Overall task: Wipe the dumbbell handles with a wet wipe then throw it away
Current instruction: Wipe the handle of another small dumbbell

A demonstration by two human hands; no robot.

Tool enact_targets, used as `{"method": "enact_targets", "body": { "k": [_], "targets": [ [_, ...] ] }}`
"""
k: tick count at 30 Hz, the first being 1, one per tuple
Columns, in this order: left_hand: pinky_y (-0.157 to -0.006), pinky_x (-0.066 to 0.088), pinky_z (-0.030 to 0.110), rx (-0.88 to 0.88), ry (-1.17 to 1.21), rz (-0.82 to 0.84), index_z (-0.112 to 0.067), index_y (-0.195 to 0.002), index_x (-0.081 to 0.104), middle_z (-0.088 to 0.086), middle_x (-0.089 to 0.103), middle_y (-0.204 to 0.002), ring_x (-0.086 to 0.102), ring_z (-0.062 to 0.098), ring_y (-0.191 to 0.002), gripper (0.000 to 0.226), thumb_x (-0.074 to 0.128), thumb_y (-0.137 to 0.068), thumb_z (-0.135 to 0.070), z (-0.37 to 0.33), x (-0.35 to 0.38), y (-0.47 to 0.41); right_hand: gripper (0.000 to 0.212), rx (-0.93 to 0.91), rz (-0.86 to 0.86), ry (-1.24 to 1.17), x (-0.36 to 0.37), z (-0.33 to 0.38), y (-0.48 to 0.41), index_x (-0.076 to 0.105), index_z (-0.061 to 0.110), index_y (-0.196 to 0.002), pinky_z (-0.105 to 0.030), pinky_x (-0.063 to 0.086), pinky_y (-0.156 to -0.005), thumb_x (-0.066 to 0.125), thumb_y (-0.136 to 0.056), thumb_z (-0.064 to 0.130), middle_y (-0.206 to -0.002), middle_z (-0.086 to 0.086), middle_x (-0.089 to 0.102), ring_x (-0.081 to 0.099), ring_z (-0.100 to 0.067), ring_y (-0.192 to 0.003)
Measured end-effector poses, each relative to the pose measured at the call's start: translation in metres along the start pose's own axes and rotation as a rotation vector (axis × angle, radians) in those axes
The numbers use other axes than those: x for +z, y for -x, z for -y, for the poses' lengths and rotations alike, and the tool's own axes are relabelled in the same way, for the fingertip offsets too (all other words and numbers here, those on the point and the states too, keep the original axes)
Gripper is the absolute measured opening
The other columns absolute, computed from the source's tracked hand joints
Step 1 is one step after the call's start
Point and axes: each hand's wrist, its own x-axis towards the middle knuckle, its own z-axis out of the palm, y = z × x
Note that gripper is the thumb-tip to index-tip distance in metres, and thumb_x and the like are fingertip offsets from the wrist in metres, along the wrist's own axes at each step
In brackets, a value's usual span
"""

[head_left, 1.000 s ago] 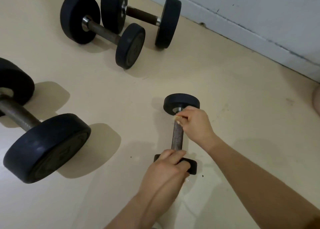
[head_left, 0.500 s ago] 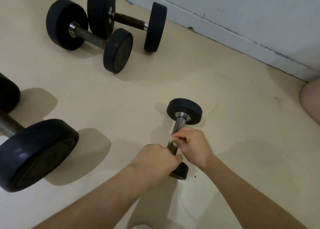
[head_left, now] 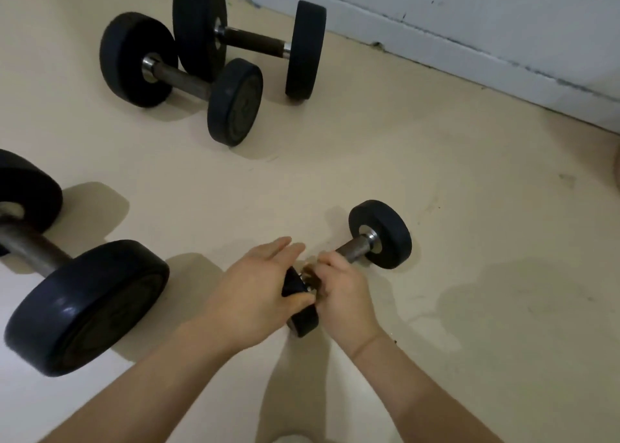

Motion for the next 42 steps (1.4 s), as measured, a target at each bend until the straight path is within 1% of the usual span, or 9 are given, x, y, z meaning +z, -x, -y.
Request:
{"method": "enact_targets", "body": {
  "k": [5, 10, 14, 19, 24, 27, 30, 35, 42],
  "targets": [
    [-0.096, 0.040, 0.028, -0.188, 0.114, -0.038, -0.016, -0.144, 0.026, -0.008, 0.041, -0.132, 0.045, 0.016, -0.119, 0.097, 0.068, -0.069, -0.061, 0.003, 0.027, 0.009, 0.016, 0.149, -0.249, 0.156, -0.019, -0.044, -0.026, 0.072, 0.004, -0.076, -0.021, 0.048, -0.069, 0.063, -0.071, -0.008, -0.082, -0.010, 0.064, 0.065, -0.025, -0.071],
    [-0.105, 0.037, 0.030, -0.162, -0.093, -0.137, -0.012, -0.142, 0.034, 0.003, 0.041, -0.142, 0.040, 0.022, -0.131, 0.104, 0.074, -0.059, -0.061, -0.021, 0.048, 0.029, 0.022, -0.170, -0.014, 0.164, -0.010, -0.025, 0.007, 0.072, 0.008, -0.075, -0.024, 0.049, -0.069, 0.063, -0.062, -0.007, -0.077, -0.005, 0.065, 0.060, -0.019, -0.067],
    [-0.089, 0.053, 0.040, -0.089, -0.176, -0.214, -0.006, -0.117, 0.052, 0.013, 0.056, -0.115, 0.055, 0.033, -0.112, 0.096, 0.085, -0.040, -0.053, -0.029, 0.074, 0.039, 0.026, 0.087, -0.168, 0.297, -0.028, -0.059, 0.003, 0.060, 0.013, -0.060, -0.019, 0.034, -0.061, 0.063, -0.059, -0.013, -0.062, 0.000, 0.059, 0.051, -0.021, -0.060],
    [-0.079, 0.056, 0.037, -0.078, -0.238, -0.155, -0.005, -0.118, 0.059, 0.018, 0.056, -0.114, 0.053, 0.036, -0.114, 0.099, 0.090, -0.035, -0.048, -0.044, 0.082, 0.047, 0.030, -0.122, 0.020, 0.257, -0.012, -0.036, 0.032, 0.072, 0.017, -0.076, -0.021, 0.050, -0.062, 0.067, -0.058, -0.007, -0.071, 0.004, 0.070, 0.058, -0.020, -0.065],
    [-0.076, 0.057, 0.036, -0.086, -0.240, -0.124, -0.008, -0.122, 0.059, 0.017, 0.055, -0.119, 0.054, 0.035, -0.118, 0.102, 0.091, -0.034, -0.047, -0.043, 0.081, 0.049, 0.026, 0.131, -0.217, 0.326, -0.029, -0.057, 0.025, 0.066, 0.012, -0.068, -0.018, 0.047, -0.059, 0.058, -0.063, -0.012, -0.064, 0.000, 0.065, 0.059, -0.024, -0.068],
    [-0.079, 0.056, 0.040, -0.063, -0.263, -0.110, -0.004, -0.120, 0.060, 0.020, 0.058, -0.117, 0.056, 0.038, -0.115, 0.095, 0.091, -0.039, -0.043, -0.043, 0.083, 0.051, 0.029, 0.000, -0.182, 0.218, -0.009, -0.036, 0.045, 0.072, 0.013, -0.079, -0.020, 0.047, -0.069, 0.046, -0.071, 0.002, -0.078, 0.000, 0.072, 0.060, -0.020, -0.068],
    [-0.084, 0.054, 0.040, 0.001, -0.287, -0.146, -0.004, -0.120, 0.061, 0.020, 0.059, -0.116, 0.057, 0.038, -0.114, 0.088, 0.089, -0.046, -0.043, -0.041, 0.086, 0.056, 0.026, -0.189, -0.073, 0.250, -0.020, -0.048, 0.047, 0.073, 0.011, -0.086, -0.019, 0.050, -0.072, 0.057, -0.070, -0.001, -0.088, 0.000, 0.073, 0.061, -0.016, -0.072],
    [-0.063, 0.058, 0.034, 0.101, -0.253, -0.197, -0.017, -0.111, 0.067, 0.010, 0.060, -0.108, 0.060, 0.029, -0.103, 0.071, 0.088, -0.049, -0.045, -0.039, 0.083, 0.063, 0.038, 0.077, -0.189, 0.454, -0.038, -0.071, 0.038, 0.073, 0.009, -0.079, -0.022, 0.053, -0.060, 0.079, -0.047, -0.013, -0.082, -0.005, 0.073, 0.062, -0.023, -0.061],
    [-0.056, 0.053, 0.025, 0.242, -0.175, -0.231, -0.027, -0.098, 0.071, 0.001, 0.060, -0.101, 0.045, 0.017, -0.099, 0.062, 0.091, -0.041, -0.040, -0.038, 0.087, 0.067, 0.025, 0.107, -0.118, -0.131, -0.011, -0.020, 0.081, 0.075, 0.006, -0.086, -0.009, 0.048, -0.077, 0.053, -0.077, 0.016, -0.083, -0.007, 0.073, 0.061, -0.008, -0.079]
  ]
}}
